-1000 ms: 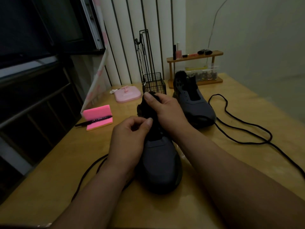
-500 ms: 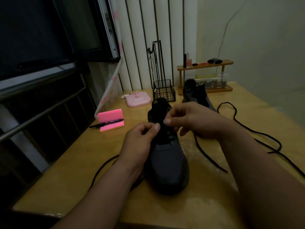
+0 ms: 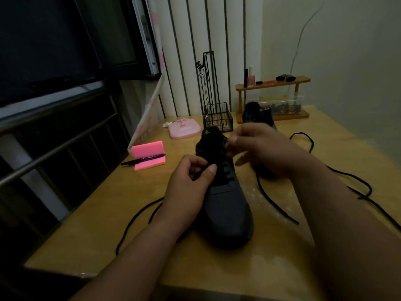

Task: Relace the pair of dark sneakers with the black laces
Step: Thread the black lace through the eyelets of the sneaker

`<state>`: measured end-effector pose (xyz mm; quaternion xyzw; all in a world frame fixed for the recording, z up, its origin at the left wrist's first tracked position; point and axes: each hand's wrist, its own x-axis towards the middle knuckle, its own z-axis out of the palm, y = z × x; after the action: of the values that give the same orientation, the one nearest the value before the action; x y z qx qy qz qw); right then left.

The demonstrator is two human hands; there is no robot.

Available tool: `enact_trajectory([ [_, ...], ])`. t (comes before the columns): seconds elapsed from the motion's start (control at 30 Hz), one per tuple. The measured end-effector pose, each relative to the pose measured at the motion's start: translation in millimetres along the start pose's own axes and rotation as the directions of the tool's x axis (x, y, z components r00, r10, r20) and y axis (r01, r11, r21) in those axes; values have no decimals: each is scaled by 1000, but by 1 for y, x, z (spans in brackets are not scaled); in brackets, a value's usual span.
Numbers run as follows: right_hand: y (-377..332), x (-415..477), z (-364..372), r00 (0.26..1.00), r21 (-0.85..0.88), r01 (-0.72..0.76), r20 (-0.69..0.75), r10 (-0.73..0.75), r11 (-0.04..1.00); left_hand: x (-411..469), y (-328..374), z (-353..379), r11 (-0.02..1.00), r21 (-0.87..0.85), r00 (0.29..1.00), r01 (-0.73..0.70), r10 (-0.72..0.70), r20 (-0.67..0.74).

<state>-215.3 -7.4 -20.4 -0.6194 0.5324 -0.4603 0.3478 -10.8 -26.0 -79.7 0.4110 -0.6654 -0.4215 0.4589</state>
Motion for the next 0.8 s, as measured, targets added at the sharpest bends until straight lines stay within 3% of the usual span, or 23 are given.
enact_trajectory([
  [0.03, 0, 1, -3, 999, 184, 12, -41, -5, 983, -1, -1, -1, 999, 44, 1000, -10, 10, 2],
  [0.1, -2, 3, -5, 992, 557, 58, -125, 15, 829, -4, 0, -3, 994, 105, 1000, -18, 16, 21],
  [0.17, 0, 7, -5, 983, 748, 97, -176, 55, 657, -7, 1, -5, 990, 142, 999, -23, 18, 39],
  [0.2, 0, 7, -5, 979, 747, 96, -190, 74, 658, -8, 1, -6, 987, 160, 999, -23, 15, 50],
  [0.23, 0, 9, -5, 976, 646, 75, -204, 78, 759, -9, 1, -8, 982, 187, 998, -25, 14, 62],
  [0.27, -2, 9, -6, 977, 415, 28, -204, 63, 910, -9, 0, -11, 973, 228, 997, -32, 15, 74],
  [0.3, -6, 8, -6, 984, 97, -33, -170, 49, 995, -9, -1, -13, 961, 275, 996, -38, 15, 87],
  [0.33, -11, 6, -6, 995, -215, -73, -89, 55, 974, -9, -3, -16, 950, 309, 995, -41, 11, 98],
  [0.37, -17, 5, -5, 995, -457, -85, 13, 103, 885, -10, -3, -20, 944, 327, 994, -32, -5, 111],
  [0.43, -25, -2, -5, 958, -674, -59, 169, 231, 736, -12, -1, -26, 942, 334, 988, 12, -62, 139],
  [0.47, -29, -6, -7, 949, -680, -41, 203, 241, 732, -13, 1, -28, 943, 333, 984, 30, -85, 154],
  [0.53, -32, -14, -13, 980, -466, -38, 157, 125, 884, -16, 5, -30, 941, 336, 977, 44, -110, 180],
  [0.57, -29, -16, -17, 997, -215, -52, 38, 62, 975, -18, 7, -31, 939, 340, 975, 44, -114, 188],
  [0.6, -28, -17, -22, 991, 128, -42, -119, 57, 991, -19, 8, -32, 940, 340, 974, 42, -114, 196],
  [0.63, -27, -16, -28, 966, 474, 14, -233, 110, 881, -20, 8, -32, 942, 332, 972, 43, -116, 205],
  [0.67, -26, -15, -35, 947, 713, 96, -281, 158, 694, -22, 8, -33, 946, 321, 969, 47, -121, 216],
  [0.7, -24, -13, -40, 934, 820, 152, -302, 193, 552, -23, 8, -34, 949, 311, 964, 53, -129, 231],
  [0.73, -22, -12, -44, 929, 832, 153, -304, 209, 533, -25, 7, -35, 951, 303, 960, 56, -135, 247],
  [0.77, -22, -15, -45, 926, 732, 97, -314, 208, 674, -27, 7, -35, 952, 303, 955, 54, -137, 262],
  [0.8, -20, -17, -43, 929, 467, -2, -325, 174, 884, -28, 7, -35, 951, 307, 954, 44, -131, 270],
])
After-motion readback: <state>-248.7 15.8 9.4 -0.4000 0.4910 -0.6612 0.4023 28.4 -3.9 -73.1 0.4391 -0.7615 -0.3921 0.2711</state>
